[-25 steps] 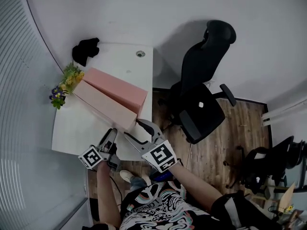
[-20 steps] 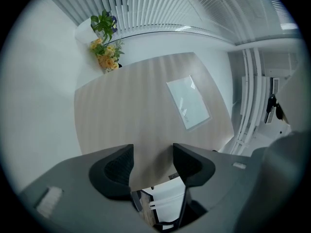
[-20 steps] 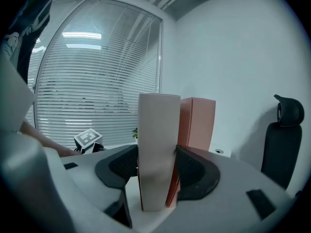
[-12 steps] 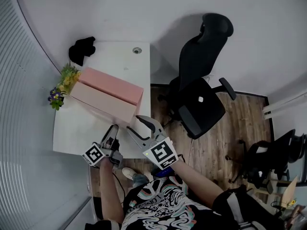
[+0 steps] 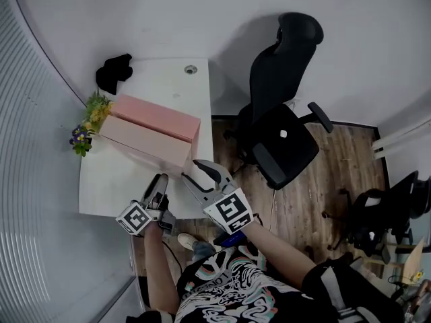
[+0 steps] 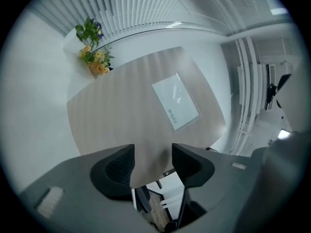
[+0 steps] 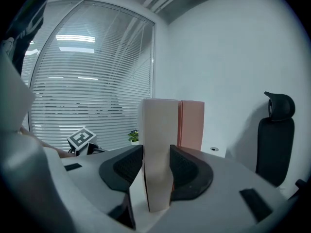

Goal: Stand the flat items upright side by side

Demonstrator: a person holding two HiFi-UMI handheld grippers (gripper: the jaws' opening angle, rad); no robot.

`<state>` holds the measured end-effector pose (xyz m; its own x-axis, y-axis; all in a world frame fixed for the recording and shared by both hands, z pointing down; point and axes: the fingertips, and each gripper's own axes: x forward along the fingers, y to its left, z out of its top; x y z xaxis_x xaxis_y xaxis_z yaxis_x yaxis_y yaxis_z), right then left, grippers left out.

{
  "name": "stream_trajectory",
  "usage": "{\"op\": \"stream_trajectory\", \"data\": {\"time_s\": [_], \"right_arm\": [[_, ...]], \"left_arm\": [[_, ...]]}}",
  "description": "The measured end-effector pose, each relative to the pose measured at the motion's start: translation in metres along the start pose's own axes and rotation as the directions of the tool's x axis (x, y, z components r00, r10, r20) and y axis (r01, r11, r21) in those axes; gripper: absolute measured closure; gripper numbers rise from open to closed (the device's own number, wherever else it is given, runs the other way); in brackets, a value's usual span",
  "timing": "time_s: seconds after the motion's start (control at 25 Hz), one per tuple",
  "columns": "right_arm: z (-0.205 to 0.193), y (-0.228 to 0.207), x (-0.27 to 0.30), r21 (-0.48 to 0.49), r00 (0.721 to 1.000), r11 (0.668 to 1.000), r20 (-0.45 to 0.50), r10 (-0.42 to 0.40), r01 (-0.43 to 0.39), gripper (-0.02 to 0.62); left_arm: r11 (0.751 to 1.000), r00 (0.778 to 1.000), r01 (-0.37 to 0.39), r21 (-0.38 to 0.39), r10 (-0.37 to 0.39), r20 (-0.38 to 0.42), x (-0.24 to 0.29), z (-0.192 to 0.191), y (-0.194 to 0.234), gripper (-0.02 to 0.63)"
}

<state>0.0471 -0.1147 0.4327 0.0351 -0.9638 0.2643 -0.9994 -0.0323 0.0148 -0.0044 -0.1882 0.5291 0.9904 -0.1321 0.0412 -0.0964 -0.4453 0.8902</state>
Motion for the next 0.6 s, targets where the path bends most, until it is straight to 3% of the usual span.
{"op": "stream_trajectory", "data": {"time_s": [0.16,0.24,0.32,0.44,0.6], "right_arm": [[-0.003,-0.001,-0.006,0.069,0.999,0.997,0.016,-0.042,0.041,0.502],[-0.005,-0.005,-0.009,0.136,0.996,0.987,0.020,-0.083,0.080,0.595],[-0.002,-0.006,-0.016,0.226,0.995,0.971,0.038,-0.090,0.079,0.595],[0.008,-0.003,-0.025,0.283,0.995,0.959,0.084,-0.056,0.030,0.595],[0.018,-0.004,-0.044,0.295,0.991,0.955,0.135,-0.010,-0.031,0.595]], "left_arm": [[0.984,1.000,-0.006,0.178,0.008,-0.008,-0.007,0.005,-0.021,0.394],[0.966,1.000,-0.014,0.258,0.018,-0.013,-0.013,0.008,-0.030,0.407],[0.945,1.000,-0.021,0.327,0.026,-0.012,-0.021,0.010,-0.044,0.419],[0.899,0.996,-0.083,0.429,0.070,0.046,-0.033,0.021,-0.067,0.453],[0.812,0.975,-0.206,0.547,0.124,0.184,-0.047,0.034,-0.103,0.545]]}}
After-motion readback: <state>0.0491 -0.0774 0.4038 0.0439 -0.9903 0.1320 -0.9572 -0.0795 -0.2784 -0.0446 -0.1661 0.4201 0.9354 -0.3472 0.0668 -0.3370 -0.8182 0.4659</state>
